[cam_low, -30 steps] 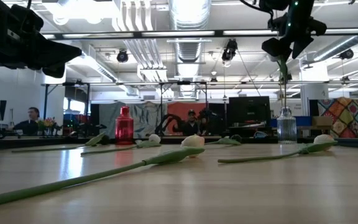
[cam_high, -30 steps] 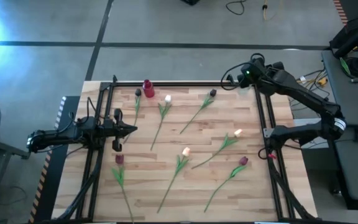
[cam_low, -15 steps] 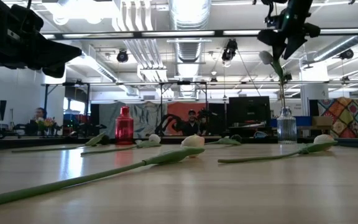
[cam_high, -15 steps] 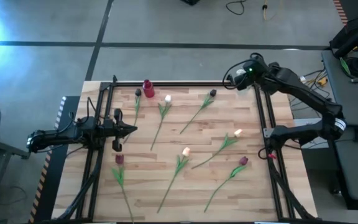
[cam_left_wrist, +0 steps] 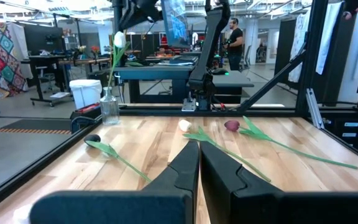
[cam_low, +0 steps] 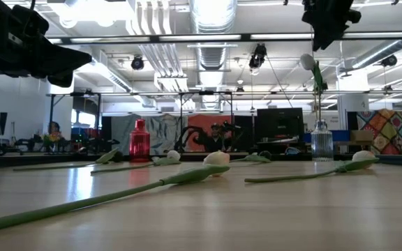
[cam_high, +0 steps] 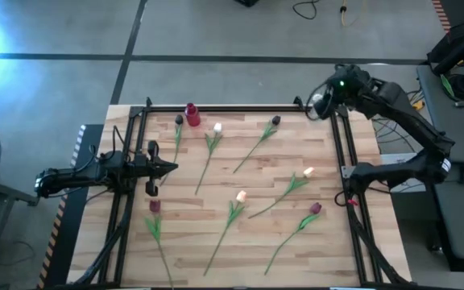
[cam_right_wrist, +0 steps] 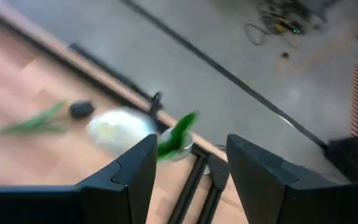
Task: Sort flowers into vase by color
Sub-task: Put the left black tulip into the red vase
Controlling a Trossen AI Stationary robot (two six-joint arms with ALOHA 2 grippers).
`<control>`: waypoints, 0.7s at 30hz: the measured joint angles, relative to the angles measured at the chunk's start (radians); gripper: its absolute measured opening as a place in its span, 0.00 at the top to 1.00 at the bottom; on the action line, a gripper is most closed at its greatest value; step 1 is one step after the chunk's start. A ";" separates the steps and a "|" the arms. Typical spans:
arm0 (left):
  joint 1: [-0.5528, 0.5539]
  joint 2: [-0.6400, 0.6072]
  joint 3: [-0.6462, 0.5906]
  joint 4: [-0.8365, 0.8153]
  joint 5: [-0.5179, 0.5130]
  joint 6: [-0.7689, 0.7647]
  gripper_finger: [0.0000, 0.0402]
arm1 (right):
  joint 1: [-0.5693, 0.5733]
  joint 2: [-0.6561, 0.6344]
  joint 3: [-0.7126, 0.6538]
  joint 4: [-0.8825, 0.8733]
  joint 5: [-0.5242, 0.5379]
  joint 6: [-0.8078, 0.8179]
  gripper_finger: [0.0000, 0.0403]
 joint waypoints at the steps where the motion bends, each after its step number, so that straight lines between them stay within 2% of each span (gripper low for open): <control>1: 0.000 0.000 0.000 0.000 0.000 0.000 1.00 | 0.000 -0.017 -0.026 0.006 -0.019 -0.020 0.56; 5: 0.000 0.000 0.000 0.000 0.000 0.000 1.00 | 0.000 -0.122 -0.152 0.067 -0.082 -0.057 0.67; 11: 0.000 0.000 0.000 0.000 0.000 0.000 1.00 | 0.025 -0.261 -0.332 0.160 -0.143 -0.063 0.94; 16: 0.000 0.000 0.000 0.000 0.000 0.000 1.00 | 0.079 -0.289 -0.500 0.323 -0.210 -0.068 0.97; 21: 0.000 0.000 0.000 0.000 0.000 0.000 1.00 | 0.172 -0.290 -0.637 0.580 -0.241 -0.096 0.98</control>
